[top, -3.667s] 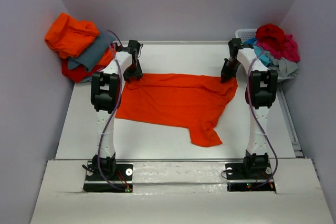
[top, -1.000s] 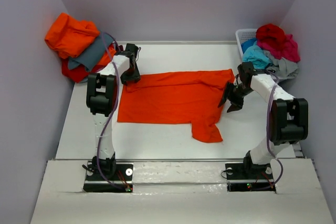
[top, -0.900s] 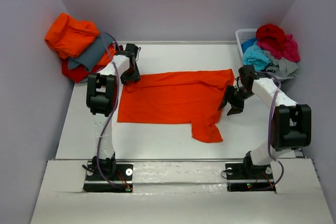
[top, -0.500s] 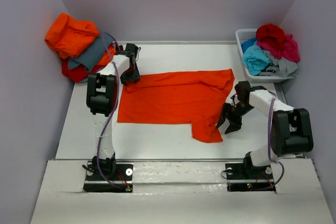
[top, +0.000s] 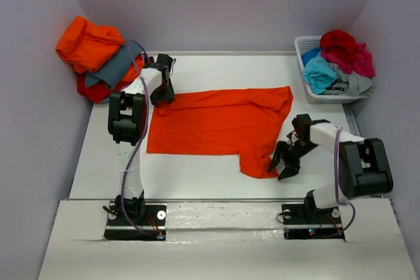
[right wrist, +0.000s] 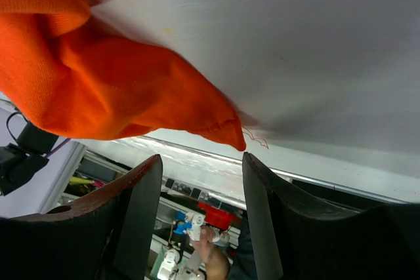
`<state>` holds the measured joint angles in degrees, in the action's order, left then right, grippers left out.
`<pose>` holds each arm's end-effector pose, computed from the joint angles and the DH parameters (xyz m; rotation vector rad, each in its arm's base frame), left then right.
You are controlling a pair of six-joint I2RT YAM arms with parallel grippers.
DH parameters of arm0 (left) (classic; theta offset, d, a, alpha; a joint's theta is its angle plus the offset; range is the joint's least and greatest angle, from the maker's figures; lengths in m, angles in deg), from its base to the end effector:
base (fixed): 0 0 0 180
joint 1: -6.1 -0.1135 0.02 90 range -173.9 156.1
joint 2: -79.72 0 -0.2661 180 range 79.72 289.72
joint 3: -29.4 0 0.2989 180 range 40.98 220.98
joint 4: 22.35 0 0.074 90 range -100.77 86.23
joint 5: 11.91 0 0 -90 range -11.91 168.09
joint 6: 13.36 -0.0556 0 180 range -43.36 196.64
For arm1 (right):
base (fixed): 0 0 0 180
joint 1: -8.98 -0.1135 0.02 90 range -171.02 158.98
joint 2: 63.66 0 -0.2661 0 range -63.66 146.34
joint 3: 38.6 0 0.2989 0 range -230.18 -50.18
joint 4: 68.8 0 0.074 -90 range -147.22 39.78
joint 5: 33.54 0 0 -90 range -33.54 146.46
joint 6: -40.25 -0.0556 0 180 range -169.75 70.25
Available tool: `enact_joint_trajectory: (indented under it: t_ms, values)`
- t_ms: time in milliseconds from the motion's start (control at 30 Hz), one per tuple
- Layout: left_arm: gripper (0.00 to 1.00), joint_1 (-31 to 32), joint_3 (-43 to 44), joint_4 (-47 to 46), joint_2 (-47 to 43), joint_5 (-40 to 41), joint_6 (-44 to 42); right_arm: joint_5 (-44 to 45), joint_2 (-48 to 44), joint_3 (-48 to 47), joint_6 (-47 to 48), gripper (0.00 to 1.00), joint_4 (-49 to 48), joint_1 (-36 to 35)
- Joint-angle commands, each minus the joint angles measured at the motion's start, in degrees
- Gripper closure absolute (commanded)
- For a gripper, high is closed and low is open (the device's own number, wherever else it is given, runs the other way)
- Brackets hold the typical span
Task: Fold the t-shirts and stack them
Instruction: Fold the tshirt
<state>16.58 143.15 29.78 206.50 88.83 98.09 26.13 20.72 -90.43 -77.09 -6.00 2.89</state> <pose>0.5177 -0.0852 0.1425 -0.3107 2.6561 0.0797 0.2302 0.0528 0.0960 -0.5551 -2.7651 -0.6941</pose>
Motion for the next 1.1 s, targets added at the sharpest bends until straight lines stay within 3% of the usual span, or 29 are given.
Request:
enact_joint_trajectory:
  t_ms: [0,333,700,900,967,1067]
  values:
    - [0.39,0.07,2.07,1.63,-0.22,0.68,-0.62,0.88,-1.76,0.44,-1.67,0.42,-2.62,-0.42]
    - [0.39,0.07,2.07,1.54,-0.13,0.33,-0.62,3.08,-3.61,1.49,-7.21,0.45,-7.97,-0.42]
    - [0.39,0.07,2.33,1.81,-0.04,0.51,-0.89,4.66,-0.71,2.90,-7.03,0.47,-8.95,-0.42]
    - [0.39,0.07,2.42,1.90,0.22,0.60,-0.89,5.19,-0.36,2.81,-7.21,0.88,-8.95,-0.42]
    - [0.39,0.07,2.42,1.90,0.31,0.60,-0.89,5.28,-0.53,2.55,-7.21,0.93,-8.77,-0.42]
    - [0.39,0.07,2.51,1.90,0.40,0.68,-0.97,5.19,-1.93,1.50,-7.21,0.93,-7.98,-0.42]
